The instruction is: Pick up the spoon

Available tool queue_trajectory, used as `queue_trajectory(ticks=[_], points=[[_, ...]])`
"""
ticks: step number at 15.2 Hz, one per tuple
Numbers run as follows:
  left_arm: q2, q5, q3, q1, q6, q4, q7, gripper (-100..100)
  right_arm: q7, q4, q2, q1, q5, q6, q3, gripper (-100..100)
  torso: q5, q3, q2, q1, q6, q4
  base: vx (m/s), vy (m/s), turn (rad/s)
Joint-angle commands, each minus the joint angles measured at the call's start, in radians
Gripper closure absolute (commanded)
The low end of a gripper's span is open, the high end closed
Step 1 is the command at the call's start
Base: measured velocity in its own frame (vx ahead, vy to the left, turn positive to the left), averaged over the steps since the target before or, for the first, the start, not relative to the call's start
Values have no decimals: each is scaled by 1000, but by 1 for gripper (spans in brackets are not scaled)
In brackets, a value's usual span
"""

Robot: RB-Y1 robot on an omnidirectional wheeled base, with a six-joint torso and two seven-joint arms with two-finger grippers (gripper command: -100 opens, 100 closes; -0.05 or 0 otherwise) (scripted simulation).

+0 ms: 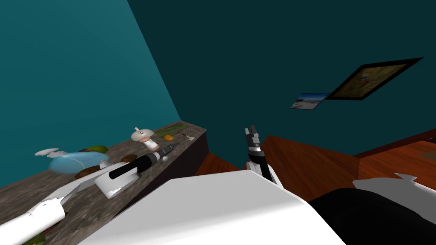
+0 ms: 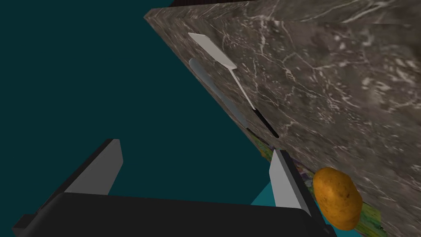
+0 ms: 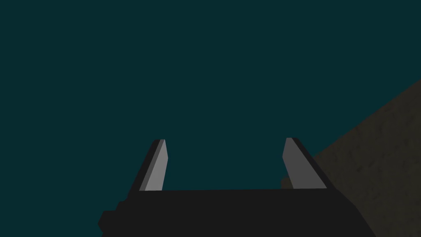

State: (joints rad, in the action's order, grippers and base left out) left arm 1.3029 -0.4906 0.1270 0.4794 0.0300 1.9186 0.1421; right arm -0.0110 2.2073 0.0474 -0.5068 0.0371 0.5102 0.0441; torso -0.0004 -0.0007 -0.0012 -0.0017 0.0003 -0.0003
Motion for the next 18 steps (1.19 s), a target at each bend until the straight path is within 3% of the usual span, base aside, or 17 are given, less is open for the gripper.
queue_trajectory(ticks=[1,2,3,5,7,9,11,12,14,18], points=[[50,-40,5,12,50,-20,8,-100,0,0,0,0,0,0,0,0,0,0,0,0,0,0,15,-35,-119],[62,-40,5,12,54,-20,8,-100,0,0,0,0,0,0,0,0,0,0,0,0,0,0,17,-33,-96],[86,-69,12,20,84,-40,12,-100,0,0,0,0,0,0,0,0,0,0,0,-1,0,0,17,-34,-158],[99,-69,12,20,86,-40,12,-100,0,0,0,0,0,0,0,0,0,0,-1,-1,0,0,12,-21,-58],[156,-124,27,38,140,-78,22,-100,0,0,0,0,0,0,0,0,0,0,0,0,0,0,17,-30,-121],[164,-124,27,38,149,-78,22,-100,0,0,0,0,0,0,0,0,0,0,-1,-1,0,0,17,-33,-77],[218,-178,43,59,206,-115,31,-100,0,0,0,0,0,0,0,0,0,0,0,-1,0,0,21,-37,-108],[218,-178,43,59,211,-115,31,-100,0,0,0,0,0,0,0,0,0,0,-1,-1,0,0,31,-42,-120],[262,-227,59,82,266,-149,39,-100,0,0,0,0,0,0,0,0,0,-1,-1,-2,0,0,31,-46,-112],[298,-272,75,104,319,-179,47,-100,0,0,0,0,0,0,0,0,-1,-1,-1,-2,0,0,26,-44,-91]])
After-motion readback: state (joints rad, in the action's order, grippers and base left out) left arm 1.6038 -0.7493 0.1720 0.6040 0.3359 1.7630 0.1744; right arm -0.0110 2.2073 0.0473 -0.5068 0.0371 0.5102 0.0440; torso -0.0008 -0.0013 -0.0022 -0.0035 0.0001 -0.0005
